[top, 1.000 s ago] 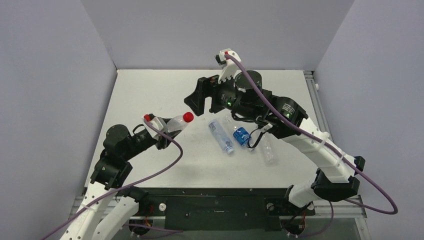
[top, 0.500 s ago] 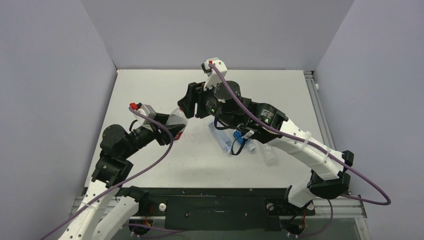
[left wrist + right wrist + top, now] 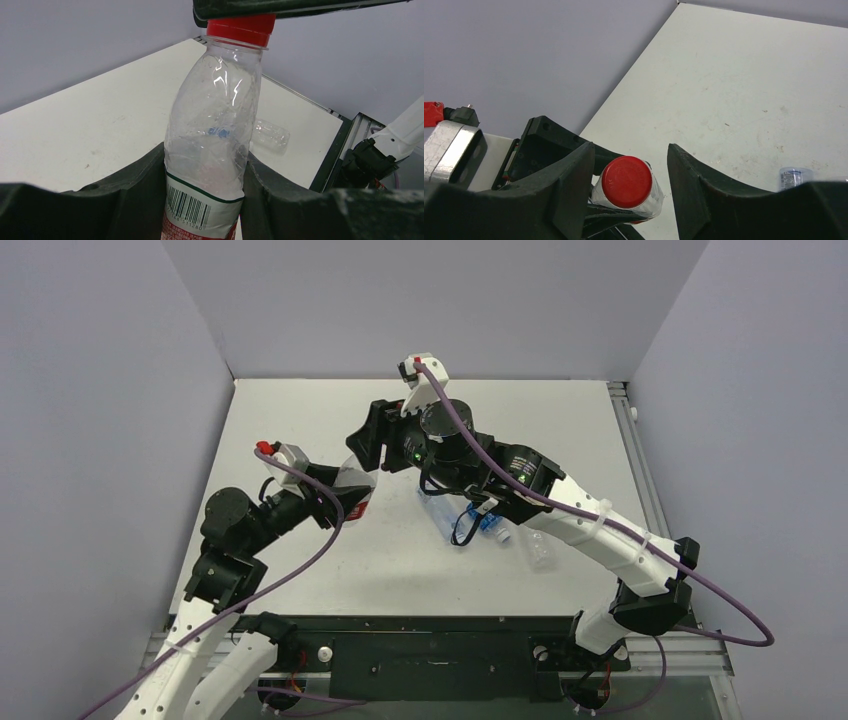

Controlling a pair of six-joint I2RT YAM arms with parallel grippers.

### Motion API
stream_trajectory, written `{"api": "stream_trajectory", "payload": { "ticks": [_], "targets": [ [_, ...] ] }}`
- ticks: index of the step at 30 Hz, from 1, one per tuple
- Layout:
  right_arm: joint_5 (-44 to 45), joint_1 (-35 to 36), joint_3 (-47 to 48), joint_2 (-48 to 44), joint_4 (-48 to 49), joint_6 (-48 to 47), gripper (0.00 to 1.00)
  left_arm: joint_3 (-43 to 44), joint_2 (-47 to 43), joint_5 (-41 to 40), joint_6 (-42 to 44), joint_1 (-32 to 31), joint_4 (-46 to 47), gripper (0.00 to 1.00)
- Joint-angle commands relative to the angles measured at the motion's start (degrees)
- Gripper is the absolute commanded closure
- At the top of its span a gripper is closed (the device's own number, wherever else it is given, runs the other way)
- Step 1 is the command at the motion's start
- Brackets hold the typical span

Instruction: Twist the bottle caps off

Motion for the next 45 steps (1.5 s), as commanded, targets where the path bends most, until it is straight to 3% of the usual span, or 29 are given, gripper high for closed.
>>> {"api": "stream_trajectory", "payload": {
  "ticks": [1, 6, 10, 13, 24, 25, 31, 37, 41, 45],
  "targets": [
    [0.8, 0.0, 0.6, 0.1, 3.2, 0.7, 0.53, 3.0, 0.2, -0.5, -1.4, -0.1, 2.9, 0.72],
    [0.5, 0.1, 0.5, 0.3, 3.6, 0.7, 0.64, 3.6, 0.5, -1.6, -2.7, 0.0, 2.9, 0.72],
    [0.6, 0.2, -0.2, 0.2, 3.7, 0.5, 0.52, 4.4, 1.0, -2.3, -4.6, 0.0, 2.9, 0.73],
    [1.3, 0.2, -0.9, -0.1, 4.4, 0.5, 0.50, 4.5, 1.3, -2.3, -5.1, 0.0, 2.9, 0.72],
    [1.7, 0.2, -1.4, -2.4, 7.5, -1.1, 0.99, 4.6, 1.1, -0.2, -5.6, 0.0, 2.9, 0.73],
    [1.1, 0.2, -1.2, -2.6, 7.7, -2.0, 1.00, 4.7, 1.1, 0.2, -6.3, 0.0, 2.9, 0.73],
    [-17.4, -0.2, -2.2, -6.0, 14.1, -7.2, 1.00, 5.9, 0.8, 8.0, -13.7, 0.1, 6.6, 0.70],
    [-38.2, -0.3, -7.2, -10.4, 23.1, -7.5, 1.00, 8.2, 2.4, 22.6, -25.8, 0.1, 13.4, 0.70],
    [-46.7, -0.3, -11.2, -12.7, 29.8, -7.5, 1.00, 9.6, 4.1, 29.0, -33.5, -0.1, 18.0, 0.71],
    [-47.3, -0.6, -7.9, -12.2, 23.3, -9.6, 1.00, 10.3, 4.7, 31.4, -34.3, -0.1, 19.0, 0.71]
  ]
}}
